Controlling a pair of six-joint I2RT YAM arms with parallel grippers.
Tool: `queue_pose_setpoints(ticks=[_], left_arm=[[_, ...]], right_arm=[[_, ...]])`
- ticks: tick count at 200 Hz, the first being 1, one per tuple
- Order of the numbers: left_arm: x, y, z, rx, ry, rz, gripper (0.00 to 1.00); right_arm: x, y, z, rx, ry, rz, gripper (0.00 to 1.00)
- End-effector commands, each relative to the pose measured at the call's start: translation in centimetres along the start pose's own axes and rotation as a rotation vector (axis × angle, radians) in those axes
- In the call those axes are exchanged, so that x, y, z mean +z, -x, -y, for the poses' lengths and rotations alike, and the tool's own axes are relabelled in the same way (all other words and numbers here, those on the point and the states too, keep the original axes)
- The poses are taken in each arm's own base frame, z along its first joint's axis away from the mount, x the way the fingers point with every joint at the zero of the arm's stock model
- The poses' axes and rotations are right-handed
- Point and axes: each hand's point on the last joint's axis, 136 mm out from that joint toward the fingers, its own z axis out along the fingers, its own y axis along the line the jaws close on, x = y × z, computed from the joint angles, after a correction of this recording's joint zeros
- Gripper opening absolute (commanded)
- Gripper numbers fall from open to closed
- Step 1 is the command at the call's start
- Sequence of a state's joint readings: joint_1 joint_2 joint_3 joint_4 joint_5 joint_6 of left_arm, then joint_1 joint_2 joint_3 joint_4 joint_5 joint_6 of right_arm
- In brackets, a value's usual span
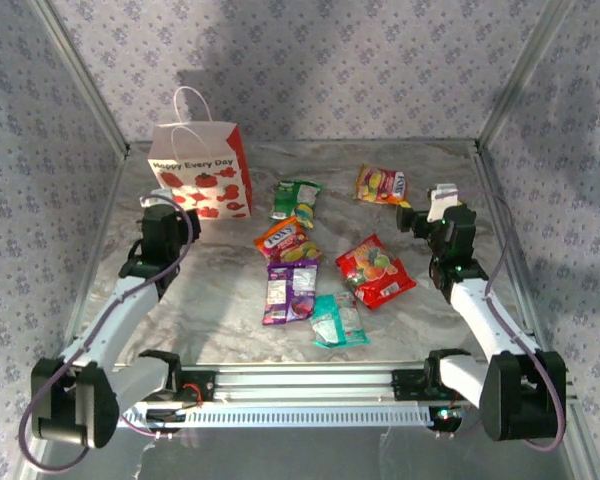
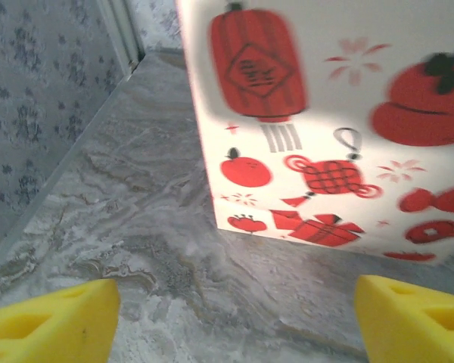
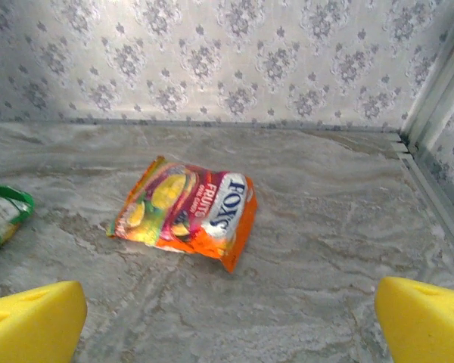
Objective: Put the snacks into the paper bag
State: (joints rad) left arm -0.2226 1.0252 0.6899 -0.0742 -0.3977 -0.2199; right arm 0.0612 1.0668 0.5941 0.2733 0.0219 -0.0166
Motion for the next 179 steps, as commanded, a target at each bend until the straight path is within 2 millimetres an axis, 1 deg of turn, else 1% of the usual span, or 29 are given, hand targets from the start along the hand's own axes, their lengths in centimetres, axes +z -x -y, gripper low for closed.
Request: queue_pose_setpoints(ticks=[1,23,38,59,63,65,84,101,118,137,166,179], left_arm=[[-2.2,1.4,-0.5,-0.007,0.061,-0.023,0.74],[-3.5,3.3,-0.2,0.018,0.100,-0.033,0.72],[-4.5,4.8,0.2,0.025,0.115,-0.016,0.71],[-5.6,6.4,2.0,0.026,0.071,0.001,0.70],[-5.6,6.5,2.2,0.021,0.069,-0.009,0.69],[-5.8,6.9,2.3,0.012,0.064,-0.005,0.69],[-6.4,8.1,3.4,-0.001,0.046,-0.053,0.68],[-6.9,9.2,5.0,0.012,0.016,-0.045,0.67],[-7.1,10.2,6.2,-0.006,-0.012,-0.017,0.66],[-7.1,11.3,6.6,-0.069,-0.016,0.003,0.66],[-6.6,12.6,7.0,-0.126,0.011,0.020,0.66],[-6.1,13.1,7.2,-0.129,0.033,0.020,0.68]], right_arm=[[-0.3,0.4,-1.1,0.018,0.037,-0.052,1.00],[-0.1,0.3,-2.8,-0.005,0.089,-0.116,1.00],[0.0,0.3,-3.9,-0.024,0.112,-0.149,1.00],[-0.1,0.4,-5.3,-0.060,0.134,-0.160,1.00],[-0.1,0.5,-5.5,-0.066,0.134,-0.157,1.00],[-0.1,0.6,-5.7,-0.069,0.137,-0.156,1.00],[-0.3,1.2,-6.6,-0.080,0.158,-0.158,1.00],[-0.5,1.5,-7.7,-0.089,0.189,-0.167,1.00],[-0.7,1.9,-8.8,-0.101,0.218,-0.164,1.00],[-1.0,2.0,-10.0,-0.123,0.251,-0.158,1.00],[-0.9,1.2,-10.5,-0.168,0.246,-0.176,1.00],[-1.0,1.1,-10.5,-0.180,0.247,-0.181,1.00]])
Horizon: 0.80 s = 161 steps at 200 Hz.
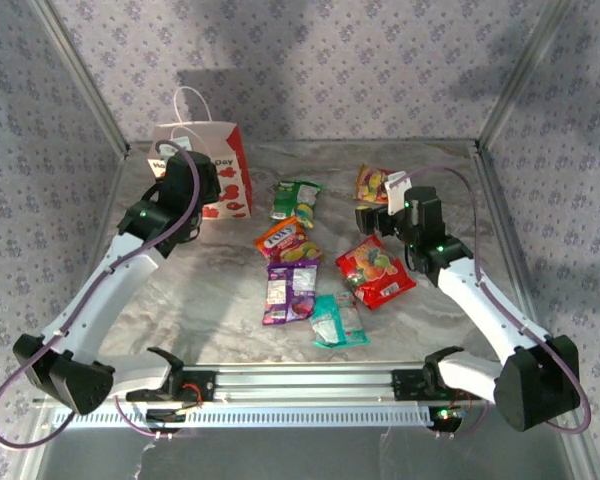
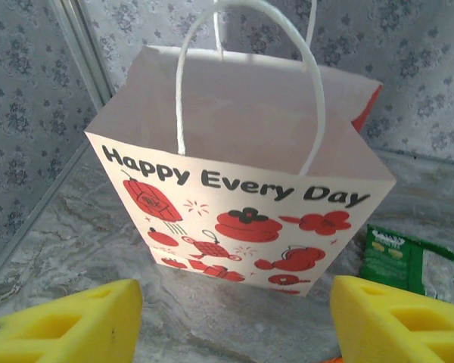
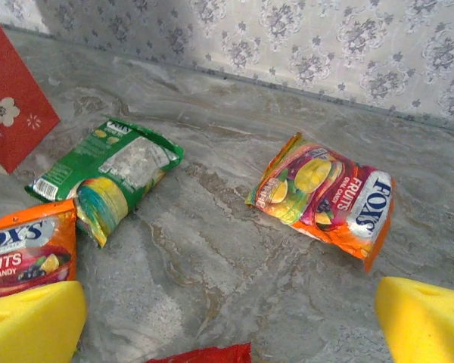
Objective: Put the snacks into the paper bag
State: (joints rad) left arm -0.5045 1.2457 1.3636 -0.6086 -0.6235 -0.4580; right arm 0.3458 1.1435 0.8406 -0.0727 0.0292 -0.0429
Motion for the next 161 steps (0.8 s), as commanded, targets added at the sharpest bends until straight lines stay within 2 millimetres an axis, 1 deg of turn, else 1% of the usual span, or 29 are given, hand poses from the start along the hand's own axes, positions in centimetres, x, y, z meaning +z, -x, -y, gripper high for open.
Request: queue_pose_setpoints(ticks=[1,20,22,30,42,51,84,125,161], left_arm=[[0.1,1.7,-0.1,-0.056,0.048,0.028,0.69],[0.7,2.5,0.6,-0.052,0.065,0.020,0.72],[0.7,2.8,0.7,-0.058,0.065,0.026,0.72],[1.0,2.6,0.8,-0.036,0.084,0.004,0.73],[1.4,3.1,0.9,-0.026,0.108,0.000,0.74],[1.9,3.1,1.1,-0.010,0.125,-0.013,0.74],[3.6,3.7,2.4,0.007,0.133,-0.028,0.71],[6.4,3.0,2.5,-0.032,0.153,-0.093,0.67],[8.2,3.3,3.2,-0.040,0.162,-0.098,0.63]], right_arm=[[0.1,0.0,0.1,-0.042,-0.020,-0.026,1.00],[0.0,-0.2,0.0,-0.059,-0.023,-0.041,1.00],[0.0,-0.2,0.0,-0.060,-0.024,-0.043,1.00],[-0.1,-0.2,0.1,-0.062,-0.030,-0.048,1.00],[-0.2,0.0,0.1,-0.062,-0.039,-0.049,1.00],[-0.3,0.1,0.1,-0.060,-0.047,-0.047,1.00],[-0.4,0.4,0.8,-0.016,-0.090,-0.031,1.00],[-0.6,0.4,0.4,-0.016,-0.079,-0.029,1.00],[-0.6,0.4,0.4,-0.013,-0.077,-0.016,1.00]])
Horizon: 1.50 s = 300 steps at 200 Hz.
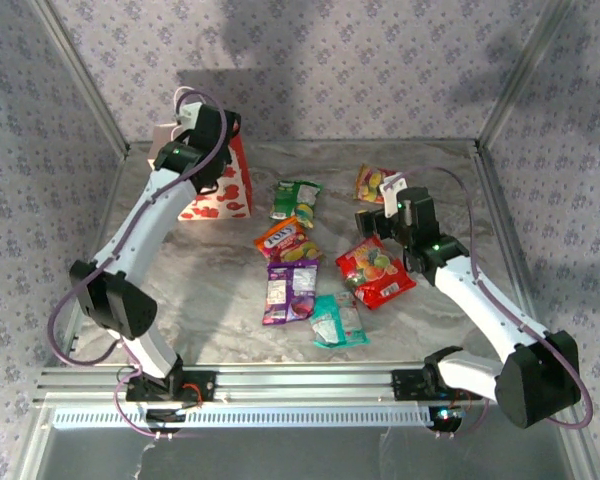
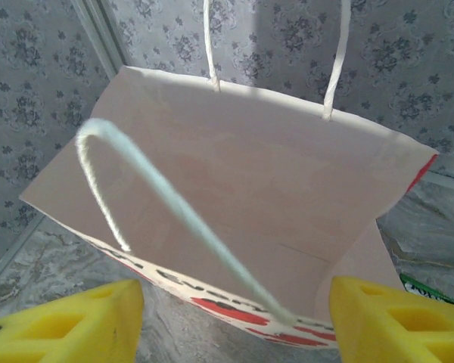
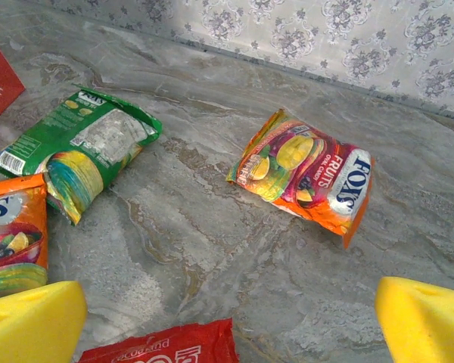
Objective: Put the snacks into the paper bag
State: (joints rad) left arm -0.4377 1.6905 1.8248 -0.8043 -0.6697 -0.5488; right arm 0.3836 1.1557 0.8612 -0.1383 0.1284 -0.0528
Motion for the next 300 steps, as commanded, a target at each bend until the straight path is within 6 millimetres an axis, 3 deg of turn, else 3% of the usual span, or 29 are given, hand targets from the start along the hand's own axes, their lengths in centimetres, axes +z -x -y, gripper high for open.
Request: queue_pose_setpoints(ticks=[1,57,88,143,183,246,252,300], left_arm=[[0.2,0.8,0.5,-0.023,-0.005,-0.002,0.63],[2.3,0.3,2.1,-0.004,-0.003,-0.021,0.55],[2.0,1.3,2.1,-0.010,0.003,-0.001,0.40],[1.6,0.5,2.0,0.032,-0.015,-0.043,0.16],[1.0,-0.3,1.6,0.072,-0.023,-0.083,0.05],[-1.7,-0.7,0.3,0.129,-0.076,-0.118,0.00],[-1.6,-1.5,0.1,0.145,-0.074,-0.135,0.00],[-4.0,-2.5,-0.1,0.209,-0.195,-0.164,0.00]], right_arm=[[-0.7,1.3,0.2,0.021,-0.014,0.042,1.00],[-0.7,0.9,0.2,0.018,-0.014,0.031,1.00],[-0.7,0.8,0.1,0.017,-0.011,0.025,1.00],[-0.7,0.7,-0.1,0.017,-0.008,0.024,1.00],[-1.1,0.9,-0.1,0.023,-0.013,0.035,1.00],[-1.6,0.9,0.2,0.037,-0.033,0.049,1.00],[-1.7,1.0,0.1,0.041,-0.032,0.055,1.00],[-2.1,1.4,-0.4,0.046,-0.009,0.063,1.00]])
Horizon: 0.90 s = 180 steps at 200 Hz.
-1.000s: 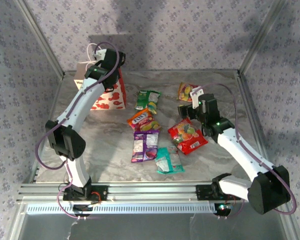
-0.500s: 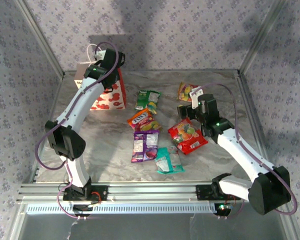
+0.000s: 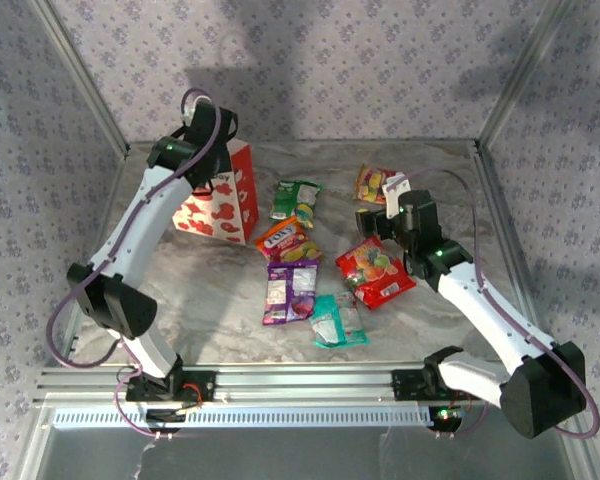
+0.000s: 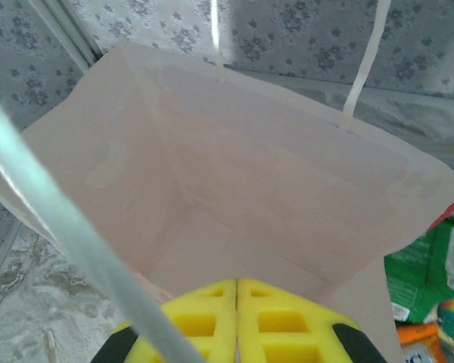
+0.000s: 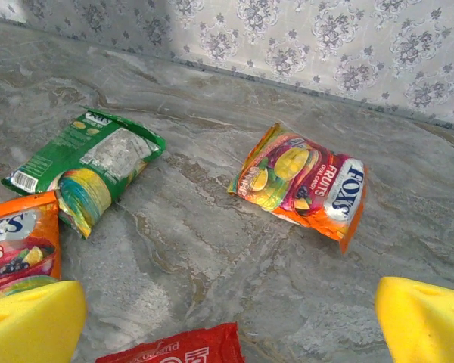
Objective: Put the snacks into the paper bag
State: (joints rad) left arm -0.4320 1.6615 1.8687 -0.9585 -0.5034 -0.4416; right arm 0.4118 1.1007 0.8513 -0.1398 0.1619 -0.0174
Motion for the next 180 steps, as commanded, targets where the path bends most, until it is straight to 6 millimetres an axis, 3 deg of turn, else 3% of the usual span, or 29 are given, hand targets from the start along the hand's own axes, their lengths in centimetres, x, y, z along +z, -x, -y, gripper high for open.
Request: queue_pose_setpoints(ticks=[1,34,119,180], left_arm=[[-2.0,-0.8,0.1,0.067,-0.085,-0.024,0.00],[-3.6,-2.2,0.6,0.120,-0.183,-0.045,0.00],[-6.6,-4.9,-2.1,0.256,-0.178,-0.097,0.00],[-8.1,-7.2,-1.7,0.291,-0.273,-0.111,0.00]], right_arm=[[-0.6,0.5,-0.2,0.017,0.000,0.018,1.00],[-1.0,0.9,-0.6,0.014,0.012,0.030,1.00],[-1.3,1.2,-1.9,-0.001,0.033,0.035,1.00],[-1.1,1.3,-2.9,-0.024,0.050,0.026,1.00]])
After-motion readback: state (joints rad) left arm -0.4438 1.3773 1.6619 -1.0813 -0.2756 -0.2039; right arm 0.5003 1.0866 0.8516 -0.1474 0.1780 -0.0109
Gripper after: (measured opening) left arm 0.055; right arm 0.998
